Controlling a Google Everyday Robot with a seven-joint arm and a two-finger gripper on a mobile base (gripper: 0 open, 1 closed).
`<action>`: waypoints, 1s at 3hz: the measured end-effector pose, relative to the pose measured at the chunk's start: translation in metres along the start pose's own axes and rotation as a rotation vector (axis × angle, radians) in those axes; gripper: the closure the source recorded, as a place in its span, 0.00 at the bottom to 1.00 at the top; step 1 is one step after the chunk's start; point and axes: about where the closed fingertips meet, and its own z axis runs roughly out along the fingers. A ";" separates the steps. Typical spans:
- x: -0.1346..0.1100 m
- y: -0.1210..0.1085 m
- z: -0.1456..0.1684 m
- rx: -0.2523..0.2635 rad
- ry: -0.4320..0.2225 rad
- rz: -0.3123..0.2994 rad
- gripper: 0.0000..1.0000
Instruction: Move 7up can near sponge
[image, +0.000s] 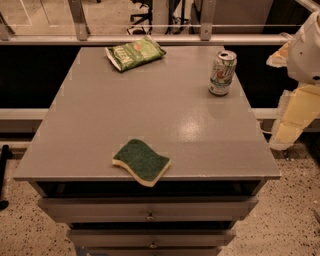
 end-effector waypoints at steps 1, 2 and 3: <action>0.000 0.000 0.000 0.000 0.000 0.000 0.00; 0.007 -0.037 0.031 0.020 -0.070 0.067 0.00; 0.011 -0.077 0.060 0.053 -0.143 0.132 0.00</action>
Offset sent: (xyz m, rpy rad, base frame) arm 0.0858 -0.0264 -0.0484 0.1615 -0.0410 -0.0982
